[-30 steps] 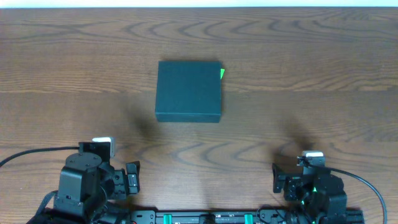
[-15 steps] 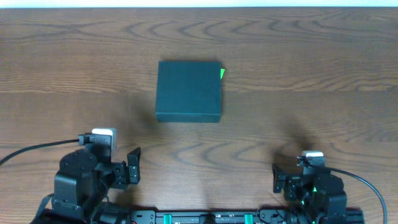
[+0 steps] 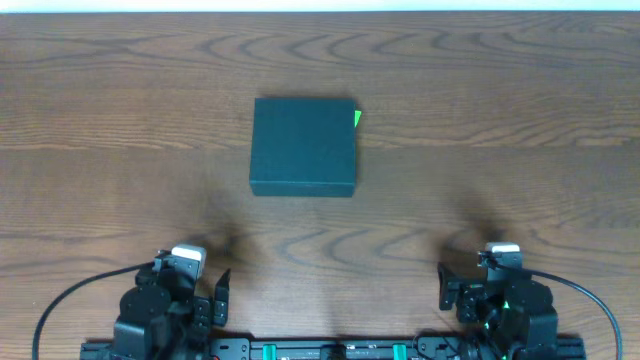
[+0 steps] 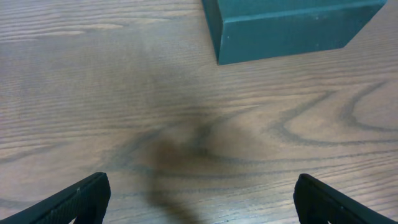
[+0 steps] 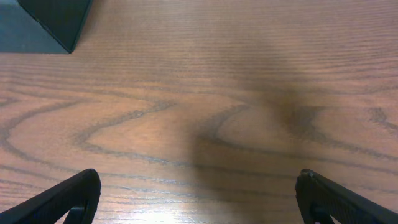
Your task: Pack container
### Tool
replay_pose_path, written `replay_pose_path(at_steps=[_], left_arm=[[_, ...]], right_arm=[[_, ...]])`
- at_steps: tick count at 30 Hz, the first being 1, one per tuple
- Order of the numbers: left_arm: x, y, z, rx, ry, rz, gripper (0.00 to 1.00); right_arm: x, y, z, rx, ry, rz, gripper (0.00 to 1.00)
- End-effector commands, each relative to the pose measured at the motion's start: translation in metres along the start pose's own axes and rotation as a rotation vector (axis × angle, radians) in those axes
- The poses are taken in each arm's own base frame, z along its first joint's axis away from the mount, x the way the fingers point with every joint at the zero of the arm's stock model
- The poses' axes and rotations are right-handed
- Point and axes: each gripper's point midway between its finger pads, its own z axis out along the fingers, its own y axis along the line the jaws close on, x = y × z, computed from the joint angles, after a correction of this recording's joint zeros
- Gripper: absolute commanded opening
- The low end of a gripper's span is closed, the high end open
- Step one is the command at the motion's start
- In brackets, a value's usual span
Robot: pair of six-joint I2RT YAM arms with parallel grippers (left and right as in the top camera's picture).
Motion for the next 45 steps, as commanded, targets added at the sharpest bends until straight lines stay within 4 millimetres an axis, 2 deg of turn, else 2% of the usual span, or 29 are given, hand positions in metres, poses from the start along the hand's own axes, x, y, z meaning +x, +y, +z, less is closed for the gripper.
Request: replay_pose_path(at_steps=[1, 5, 13, 45], left_arm=[[0.007, 0.003, 0.007, -0.018, -0.007, 0.021, 0.95], [0.019, 0.003, 0.017, -0.018, 0.005, 0.020, 0.95], [0.054, 0.001, 0.031, 0.000, 0.123, -0.008, 0.95], [0.054, 0.001, 0.031, -0.001, 0.123, -0.008, 0.95]], right_arm=[[0.001, 0.000, 0.001, -0.001, 0.000, -0.010, 0.99], [0.001, 0.000, 0.001, -0.001, 0.000, -0.010, 0.99], [0.001, 0.000, 0.001, -0.001, 0.000, -0.010, 0.99], [0.001, 0.000, 0.001, -0.001, 0.000, -0.010, 0.99]])
